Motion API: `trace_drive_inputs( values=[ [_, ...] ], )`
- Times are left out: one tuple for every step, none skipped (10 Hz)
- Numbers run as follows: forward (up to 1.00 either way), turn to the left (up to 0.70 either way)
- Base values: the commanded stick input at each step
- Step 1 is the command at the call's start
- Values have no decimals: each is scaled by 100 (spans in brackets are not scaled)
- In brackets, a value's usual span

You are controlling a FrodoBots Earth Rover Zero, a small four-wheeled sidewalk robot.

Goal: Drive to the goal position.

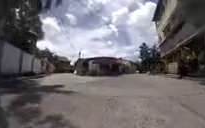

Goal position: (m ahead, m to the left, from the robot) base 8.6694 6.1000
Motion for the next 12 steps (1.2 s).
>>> trace_drive_inputs(
  values=[
    [70,0],
    [70,0],
    [70,0],
    [70,0],
    [70,0],
    [70,0],
    [70,0],
    [70,0],
    [70,0],
    [70,0],
    [70,0],
    [70,0]
  ],
)
